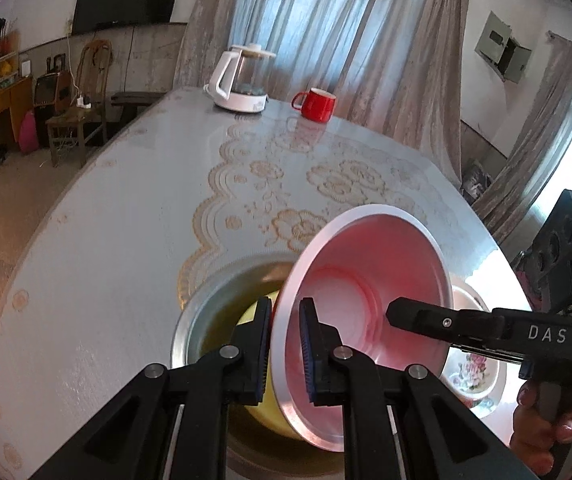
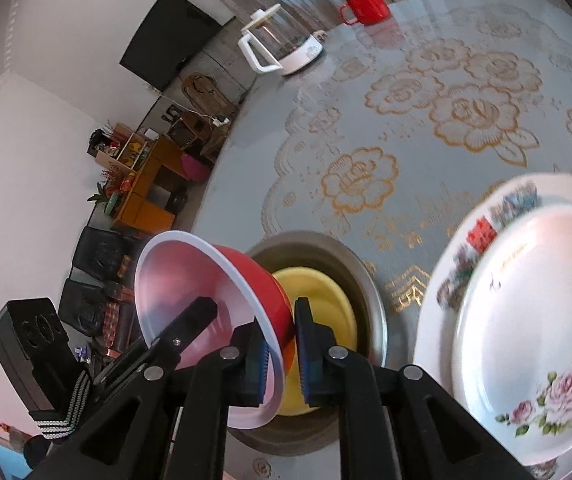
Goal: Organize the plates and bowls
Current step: 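Carry the pink-and-red bowl with the right tool over the yellow bowl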
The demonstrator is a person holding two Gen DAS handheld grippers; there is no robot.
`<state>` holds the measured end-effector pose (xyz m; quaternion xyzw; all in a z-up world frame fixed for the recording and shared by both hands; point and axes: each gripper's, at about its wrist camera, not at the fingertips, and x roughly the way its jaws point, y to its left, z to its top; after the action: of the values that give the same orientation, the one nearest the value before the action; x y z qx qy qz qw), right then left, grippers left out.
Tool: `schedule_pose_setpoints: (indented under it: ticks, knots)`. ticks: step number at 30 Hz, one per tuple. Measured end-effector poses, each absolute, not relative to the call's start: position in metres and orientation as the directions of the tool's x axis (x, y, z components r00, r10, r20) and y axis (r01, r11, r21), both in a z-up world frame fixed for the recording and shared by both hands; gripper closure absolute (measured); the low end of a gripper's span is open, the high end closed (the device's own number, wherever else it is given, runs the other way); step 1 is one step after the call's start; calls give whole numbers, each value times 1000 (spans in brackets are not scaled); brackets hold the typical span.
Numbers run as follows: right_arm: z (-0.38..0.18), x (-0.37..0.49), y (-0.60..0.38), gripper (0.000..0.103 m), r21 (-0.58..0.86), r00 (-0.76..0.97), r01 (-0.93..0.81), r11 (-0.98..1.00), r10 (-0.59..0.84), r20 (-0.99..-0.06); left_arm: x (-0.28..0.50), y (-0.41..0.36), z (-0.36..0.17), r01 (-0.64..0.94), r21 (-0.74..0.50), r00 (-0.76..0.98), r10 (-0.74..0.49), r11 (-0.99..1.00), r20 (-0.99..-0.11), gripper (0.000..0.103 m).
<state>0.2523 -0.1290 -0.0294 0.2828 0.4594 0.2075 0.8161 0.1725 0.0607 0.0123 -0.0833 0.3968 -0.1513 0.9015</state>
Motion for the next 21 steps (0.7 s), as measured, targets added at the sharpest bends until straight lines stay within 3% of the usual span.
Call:
schedule_pose_setpoints:
  ticks: [21]
  knots:
    - [-46,244,-131,90,658,477,-52,751,597,-645,161,42,-3,186,-99,670,-200,977,-715,89]
